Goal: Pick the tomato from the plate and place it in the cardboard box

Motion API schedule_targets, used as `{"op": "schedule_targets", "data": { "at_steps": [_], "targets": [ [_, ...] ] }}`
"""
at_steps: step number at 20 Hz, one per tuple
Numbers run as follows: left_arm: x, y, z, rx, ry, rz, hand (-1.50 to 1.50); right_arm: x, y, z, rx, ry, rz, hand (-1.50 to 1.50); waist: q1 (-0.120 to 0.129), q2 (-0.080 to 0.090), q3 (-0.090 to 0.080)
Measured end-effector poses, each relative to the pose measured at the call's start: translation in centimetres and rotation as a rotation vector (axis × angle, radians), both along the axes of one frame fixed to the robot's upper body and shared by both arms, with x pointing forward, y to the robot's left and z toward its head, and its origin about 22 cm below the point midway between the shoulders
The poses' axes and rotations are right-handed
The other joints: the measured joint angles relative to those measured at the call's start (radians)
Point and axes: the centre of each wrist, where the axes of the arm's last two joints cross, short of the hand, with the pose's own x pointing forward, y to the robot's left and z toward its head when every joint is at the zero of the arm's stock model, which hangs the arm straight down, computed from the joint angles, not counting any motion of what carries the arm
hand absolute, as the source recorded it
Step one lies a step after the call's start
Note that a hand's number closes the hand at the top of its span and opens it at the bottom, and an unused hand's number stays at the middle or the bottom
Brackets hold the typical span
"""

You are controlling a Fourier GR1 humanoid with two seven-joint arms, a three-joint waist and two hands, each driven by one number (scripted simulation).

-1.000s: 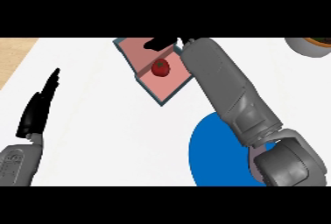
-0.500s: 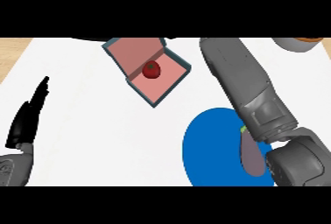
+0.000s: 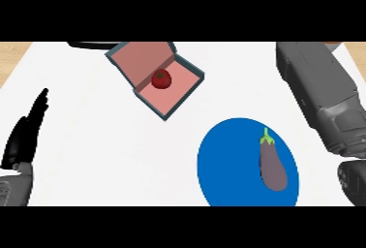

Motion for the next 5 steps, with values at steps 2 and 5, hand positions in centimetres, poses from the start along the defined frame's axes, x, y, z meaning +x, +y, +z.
{"op": "schedule_targets", "data": {
  "at_steps": [2,5],
  "targets": [
    [-0.3,0.3,-0.2,0.003,0.002,0.009,0.00,-0.2,-2.4,-0.5,-0.009,0.001,0.005,-1.50,-0.007,-0.003,0.000],
    [-0.3,0.7,-0.3,0.005,0.004,0.009,0.00,-0.6,-5.7,-0.7,-0.043,0.022,0.024,-1.50,-0.009,-0.002,0.000]
  ]
}}
